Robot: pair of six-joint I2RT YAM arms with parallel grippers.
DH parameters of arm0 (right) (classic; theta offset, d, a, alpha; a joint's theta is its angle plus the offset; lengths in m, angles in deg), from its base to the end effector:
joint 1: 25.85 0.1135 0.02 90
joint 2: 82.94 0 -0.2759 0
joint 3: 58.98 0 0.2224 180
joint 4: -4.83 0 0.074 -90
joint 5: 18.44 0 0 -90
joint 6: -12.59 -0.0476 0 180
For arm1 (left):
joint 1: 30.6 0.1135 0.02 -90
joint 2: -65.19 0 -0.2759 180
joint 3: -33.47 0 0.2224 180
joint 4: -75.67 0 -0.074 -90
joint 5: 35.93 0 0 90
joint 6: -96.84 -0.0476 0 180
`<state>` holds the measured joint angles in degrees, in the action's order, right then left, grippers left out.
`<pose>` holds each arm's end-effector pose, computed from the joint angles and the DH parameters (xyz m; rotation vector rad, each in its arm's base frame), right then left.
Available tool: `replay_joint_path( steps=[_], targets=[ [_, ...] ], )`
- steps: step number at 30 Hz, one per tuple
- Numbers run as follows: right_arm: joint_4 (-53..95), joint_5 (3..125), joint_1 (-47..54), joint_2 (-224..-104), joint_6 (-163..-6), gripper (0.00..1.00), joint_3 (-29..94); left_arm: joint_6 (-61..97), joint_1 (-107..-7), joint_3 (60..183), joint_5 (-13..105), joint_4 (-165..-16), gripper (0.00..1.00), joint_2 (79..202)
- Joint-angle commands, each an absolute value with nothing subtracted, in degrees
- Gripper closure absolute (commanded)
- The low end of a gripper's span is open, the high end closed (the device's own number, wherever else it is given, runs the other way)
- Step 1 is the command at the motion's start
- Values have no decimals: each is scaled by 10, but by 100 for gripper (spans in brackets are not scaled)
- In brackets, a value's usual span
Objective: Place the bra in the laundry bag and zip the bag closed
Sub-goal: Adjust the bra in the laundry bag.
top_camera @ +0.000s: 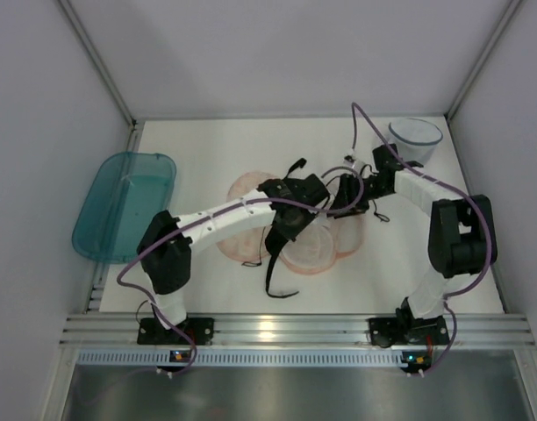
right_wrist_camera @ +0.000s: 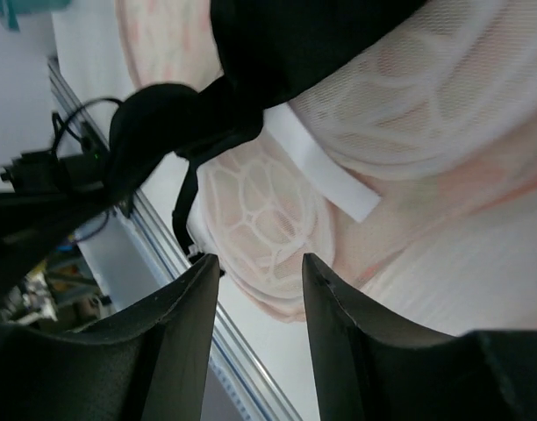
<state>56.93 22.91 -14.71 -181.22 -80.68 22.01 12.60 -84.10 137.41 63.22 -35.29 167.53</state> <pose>0.2965 0.0948 0.2217 -0.3967 2.6125 1.2411 0.2129 -0.2750 0.2775 1.0613 2.5056 -0.0791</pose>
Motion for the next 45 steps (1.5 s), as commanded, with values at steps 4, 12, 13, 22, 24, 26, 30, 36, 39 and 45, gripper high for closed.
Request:
replay_joint_path(
  steps=[4,12,13,22,24,26,30,36,39,45],
  targets=[
    [603,202,-225,-1838,-811,58,236,121,-883,1399,679,-319,100,1725],
    [598,210,-237,-1817,-780,58,209,135,-754,1411,394,-321,100,1692],
    [599,210,-237,-1818,-779,59,208,139,-738,1411,339,-322,100,1686],
    [591,220,-237,-1799,-762,59,204,134,-680,1381,173,-321,100,1677],
    [585,223,-236,-1795,-761,59,205,120,-656,1368,139,-322,100,1673],
    [581,227,-232,-1792,-761,59,214,106,-639,1353,56,-321,100,1660],
    [577,230,-226,-1794,-761,59,233,55,-608,1324,-43,-322,100,1625],
    [581,237,-214,-1796,-754,59,252,25,-601,1268,-98,-297,100,1590],
    [590,247,-210,-1790,-740,59,267,2,-600,1253,-45,-232,100,1611],
    [603,277,-195,-1784,-708,58,291,-42,-574,1210,-19,-186,100,1654]
  ],
)
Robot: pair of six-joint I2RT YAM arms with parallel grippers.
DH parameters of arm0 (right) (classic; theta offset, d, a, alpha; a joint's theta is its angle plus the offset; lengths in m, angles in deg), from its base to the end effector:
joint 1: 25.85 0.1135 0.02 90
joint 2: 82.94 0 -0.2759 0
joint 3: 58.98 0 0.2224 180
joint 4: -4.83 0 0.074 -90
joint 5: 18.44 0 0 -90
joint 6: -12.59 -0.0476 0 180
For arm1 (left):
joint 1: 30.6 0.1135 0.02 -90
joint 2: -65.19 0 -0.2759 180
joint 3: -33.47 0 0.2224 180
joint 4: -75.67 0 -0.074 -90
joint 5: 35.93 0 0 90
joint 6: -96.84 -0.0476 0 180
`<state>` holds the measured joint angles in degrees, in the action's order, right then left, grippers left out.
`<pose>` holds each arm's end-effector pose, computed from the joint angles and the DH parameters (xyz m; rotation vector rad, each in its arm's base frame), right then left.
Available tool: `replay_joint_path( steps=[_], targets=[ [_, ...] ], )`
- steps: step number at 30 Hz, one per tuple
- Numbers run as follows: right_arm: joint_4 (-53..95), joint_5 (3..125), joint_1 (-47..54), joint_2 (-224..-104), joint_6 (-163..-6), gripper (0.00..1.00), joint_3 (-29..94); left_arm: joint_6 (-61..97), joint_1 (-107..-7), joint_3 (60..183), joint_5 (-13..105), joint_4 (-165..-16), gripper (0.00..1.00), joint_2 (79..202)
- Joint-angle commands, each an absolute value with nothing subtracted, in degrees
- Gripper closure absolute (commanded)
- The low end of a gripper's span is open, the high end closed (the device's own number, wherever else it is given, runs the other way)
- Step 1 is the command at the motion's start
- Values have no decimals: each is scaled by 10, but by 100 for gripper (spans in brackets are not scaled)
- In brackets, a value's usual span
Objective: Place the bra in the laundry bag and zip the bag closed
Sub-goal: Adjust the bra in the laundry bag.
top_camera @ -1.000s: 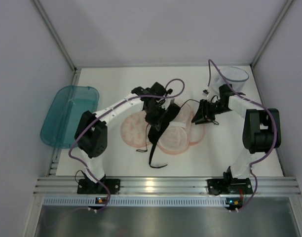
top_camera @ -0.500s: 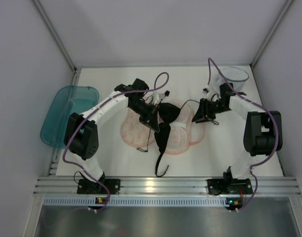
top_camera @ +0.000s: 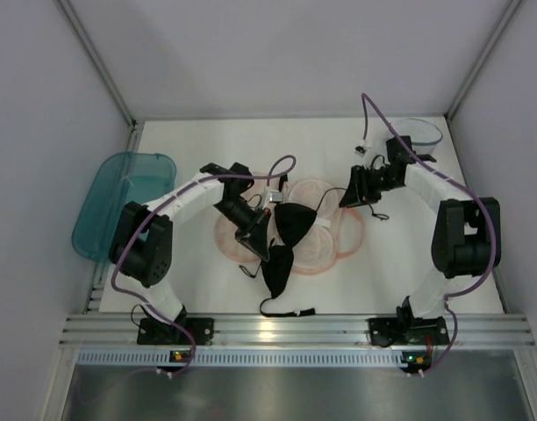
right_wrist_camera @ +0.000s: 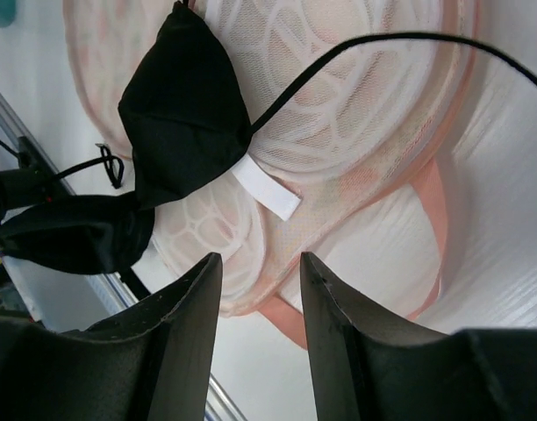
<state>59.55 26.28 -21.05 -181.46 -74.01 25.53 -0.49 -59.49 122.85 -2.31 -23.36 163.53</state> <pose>0.3117 0.0601 0.2323 -0.3865 2.5623 1.0833 0.2259 -0.1699 0.2515 -0.8165 -2.4938 1.3819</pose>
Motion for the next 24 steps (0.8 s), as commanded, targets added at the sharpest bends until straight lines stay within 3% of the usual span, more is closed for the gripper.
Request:
replay_joint_path(
  steps=[1,15,24],
  targets=[
    [607,279,-191,-1785,-699,58,294,-41,-567,1207,-14,-186,100,1663],
    [586,294,-140,-1793,-699,58,283,-45,-535,1240,55,-197,100,1809],
    [577,306,-123,-1794,-713,58,286,-15,-536,1268,87,-195,100,1755]
  ],
)
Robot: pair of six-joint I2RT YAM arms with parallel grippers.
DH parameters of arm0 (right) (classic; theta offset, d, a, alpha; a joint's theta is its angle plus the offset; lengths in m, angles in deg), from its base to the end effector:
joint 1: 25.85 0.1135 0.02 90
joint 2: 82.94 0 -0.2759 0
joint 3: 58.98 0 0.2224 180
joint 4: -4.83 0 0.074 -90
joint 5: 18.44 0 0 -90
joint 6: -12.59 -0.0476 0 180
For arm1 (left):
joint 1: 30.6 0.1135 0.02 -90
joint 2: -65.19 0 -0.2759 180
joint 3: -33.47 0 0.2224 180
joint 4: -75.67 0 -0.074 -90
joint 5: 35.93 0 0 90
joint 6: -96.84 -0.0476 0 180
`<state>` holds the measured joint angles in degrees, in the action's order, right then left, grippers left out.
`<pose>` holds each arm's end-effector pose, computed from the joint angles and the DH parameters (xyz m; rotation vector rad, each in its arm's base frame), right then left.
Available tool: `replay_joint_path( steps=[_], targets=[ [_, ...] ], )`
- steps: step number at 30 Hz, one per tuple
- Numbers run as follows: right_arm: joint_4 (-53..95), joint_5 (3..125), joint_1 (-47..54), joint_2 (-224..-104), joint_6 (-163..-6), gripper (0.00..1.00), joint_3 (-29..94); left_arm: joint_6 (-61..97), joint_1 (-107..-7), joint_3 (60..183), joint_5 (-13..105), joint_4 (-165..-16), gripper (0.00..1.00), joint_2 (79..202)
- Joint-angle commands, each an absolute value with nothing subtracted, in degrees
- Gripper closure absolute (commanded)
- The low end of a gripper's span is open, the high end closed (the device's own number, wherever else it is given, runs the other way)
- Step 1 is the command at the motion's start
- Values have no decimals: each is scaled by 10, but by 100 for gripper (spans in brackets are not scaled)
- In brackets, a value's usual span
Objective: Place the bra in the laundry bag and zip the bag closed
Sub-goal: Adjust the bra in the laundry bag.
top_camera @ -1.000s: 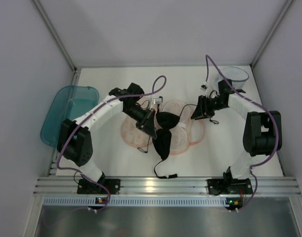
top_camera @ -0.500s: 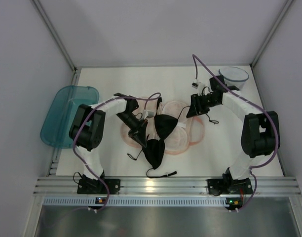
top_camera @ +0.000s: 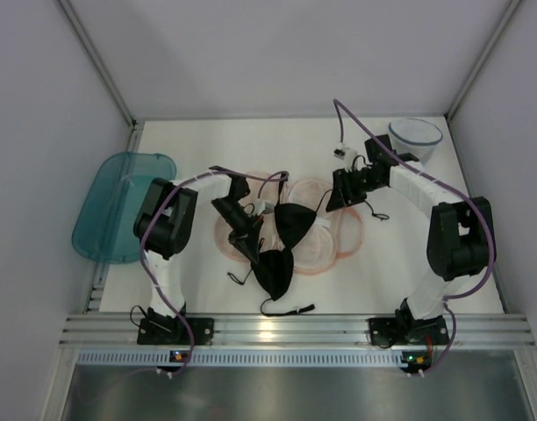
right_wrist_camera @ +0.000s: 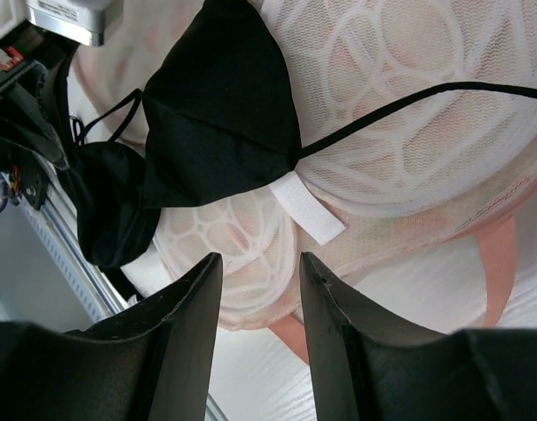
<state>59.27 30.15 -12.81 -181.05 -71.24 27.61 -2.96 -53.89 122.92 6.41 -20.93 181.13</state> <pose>0.3061 0.1032 0.2420 -0.6387 2.5230 1.0119 0.2650 -0.1524 0.1627 -0.5292 -2.4651 1.0508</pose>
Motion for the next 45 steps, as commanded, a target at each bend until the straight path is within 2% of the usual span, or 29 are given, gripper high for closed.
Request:
replay_joint_path(
  steps=[1,6,8,14,18,19,20,22,23,26,28,30,31,32,36,37,40,43,45],
  targets=[
    [581,307,-124,-1792,-710,58,286,2,-537,1279,101,-196,100,1745],
    [584,313,-127,-1783,-709,59,274,66,-554,1357,206,-196,100,1682],
    [582,312,-128,-1787,-714,59,272,99,-566,1379,329,-195,100,1676],
    [574,316,-130,-1799,-723,59,276,110,-688,1447,533,-198,100,1669],
    [577,310,-142,-1813,-732,60,284,126,-801,1476,573,-199,100,1707],
    [577,310,-147,-1816,-735,59,284,126,-815,1477,565,-202,100,1717],
    [577,310,-156,-1817,-735,60,285,137,-831,1484,551,-204,95,1728],
    [583,309,-167,-1820,-733,59,286,157,-835,1490,471,-206,80,1760],
    [584,308,-178,-1821,-732,59,286,168,-835,1491,441,-220,68,1768],
    [597,308,-200,-1824,-721,58,291,175,-835,1505,360,-248,52,1797],
    [605,309,-207,-1825,-715,58,300,177,-835,1510,327,-278,48,1793],
    [610,308,-210,-1825,-714,57,313,180,-836,1513,318,-322,29,1772],
    [610,308,-210,-1826,-717,57,317,170,-836,1516,303,-335,27,1763],
    [609,303,-209,-1828,-720,57,328,164,-836,1517,292,-345,21,1745],
    [615,297,-198,-1833,-737,56,348,161,-824,1520,323,-364,21,1697],
    [612,297,-192,-1831,-740,55,348,187,-811,1486,326,-373,21,1685],
    [585,316,-151,-1825,-755,54,348,238,-667,1384,312,-425,26,1637],
    [565,351,-113,-1848,-758,54,391,236,-554,1339,277,-458,32,1625],
    [563,367,-92,-1868,-754,54,424,227,-513,1329,212,-468,36,1633]
  ],
)
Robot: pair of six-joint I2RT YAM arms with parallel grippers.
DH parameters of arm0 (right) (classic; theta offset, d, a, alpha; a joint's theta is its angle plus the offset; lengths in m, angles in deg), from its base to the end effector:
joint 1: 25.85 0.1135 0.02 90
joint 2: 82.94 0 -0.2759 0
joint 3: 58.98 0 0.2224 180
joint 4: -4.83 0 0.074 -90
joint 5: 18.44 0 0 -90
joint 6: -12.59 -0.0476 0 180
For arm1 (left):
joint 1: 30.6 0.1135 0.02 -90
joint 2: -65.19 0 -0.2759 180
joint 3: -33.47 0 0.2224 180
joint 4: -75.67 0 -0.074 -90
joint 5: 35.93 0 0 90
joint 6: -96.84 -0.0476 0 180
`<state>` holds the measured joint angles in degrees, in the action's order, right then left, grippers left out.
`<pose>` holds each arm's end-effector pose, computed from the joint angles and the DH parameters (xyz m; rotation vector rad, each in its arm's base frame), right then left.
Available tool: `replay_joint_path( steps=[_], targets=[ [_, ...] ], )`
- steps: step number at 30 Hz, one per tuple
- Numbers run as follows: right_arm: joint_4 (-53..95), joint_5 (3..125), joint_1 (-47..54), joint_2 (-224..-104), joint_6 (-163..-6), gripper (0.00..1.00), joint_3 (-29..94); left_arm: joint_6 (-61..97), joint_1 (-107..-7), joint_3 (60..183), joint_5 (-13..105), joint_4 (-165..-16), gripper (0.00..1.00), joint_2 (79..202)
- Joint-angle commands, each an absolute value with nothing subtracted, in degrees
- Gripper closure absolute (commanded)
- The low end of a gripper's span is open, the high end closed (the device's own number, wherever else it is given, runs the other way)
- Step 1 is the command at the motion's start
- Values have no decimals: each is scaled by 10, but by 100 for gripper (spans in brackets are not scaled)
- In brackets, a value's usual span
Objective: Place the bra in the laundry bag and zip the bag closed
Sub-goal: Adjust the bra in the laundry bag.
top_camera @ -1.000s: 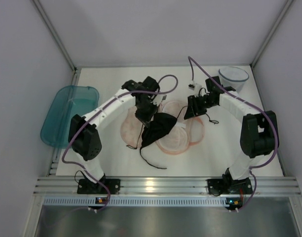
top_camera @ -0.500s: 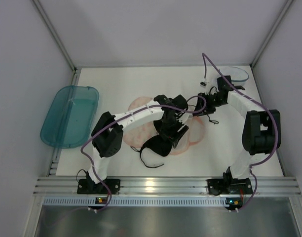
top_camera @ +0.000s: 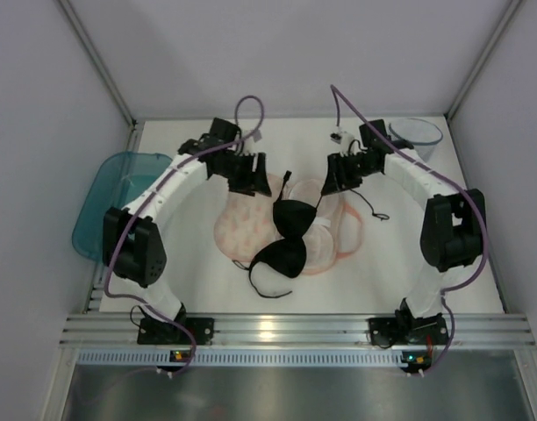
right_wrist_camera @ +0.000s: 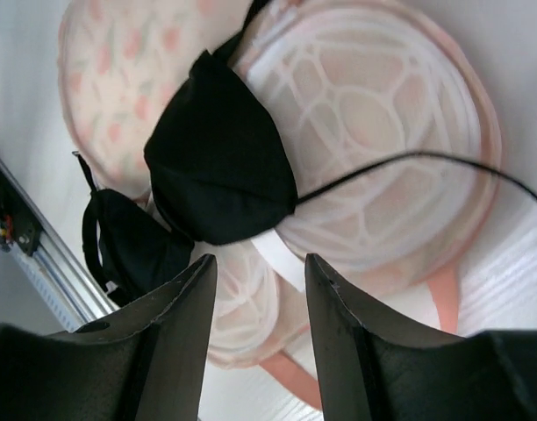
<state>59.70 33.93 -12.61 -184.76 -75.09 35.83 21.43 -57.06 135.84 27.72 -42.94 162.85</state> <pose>0.3339 0.1084 0.2579 -0.5647 2.5146 0.9322 0.2972 -0.1715 0.3077 0.4550 2.5958 -0.8522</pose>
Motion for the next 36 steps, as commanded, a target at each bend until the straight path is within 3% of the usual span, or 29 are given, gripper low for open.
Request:
replay_joint_path(
  steps=[1,5,7,11,22,25,30,33,36],
  targets=[
    [570,388,-71,-1881,-750,54,443,214,-491,1325,201,-467,38,1640],
    [610,439,-19,-1956,-726,52,555,199,-484,1247,217,-474,34,1624],
    [613,467,5,-1971,-708,45,570,198,-484,1215,236,-475,34,1622],
    [646,506,32,-2025,-675,45,619,198,-483,1173,228,-497,35,1633],
    [700,470,71,-2065,-646,47,619,189,-467,1178,256,-496,35,1714],
    [711,462,71,-2069,-640,54,614,188,-464,1178,271,-496,35,1720],
    [733,443,70,-2070,-622,54,613,186,-460,1177,288,-496,35,1726],
    [731,446,70,-2067,-617,64,607,186,-460,1178,289,-496,35,1730],
    [730,450,67,-2067,-613,82,606,185,-460,1178,295,-496,35,1735]
  ],
)
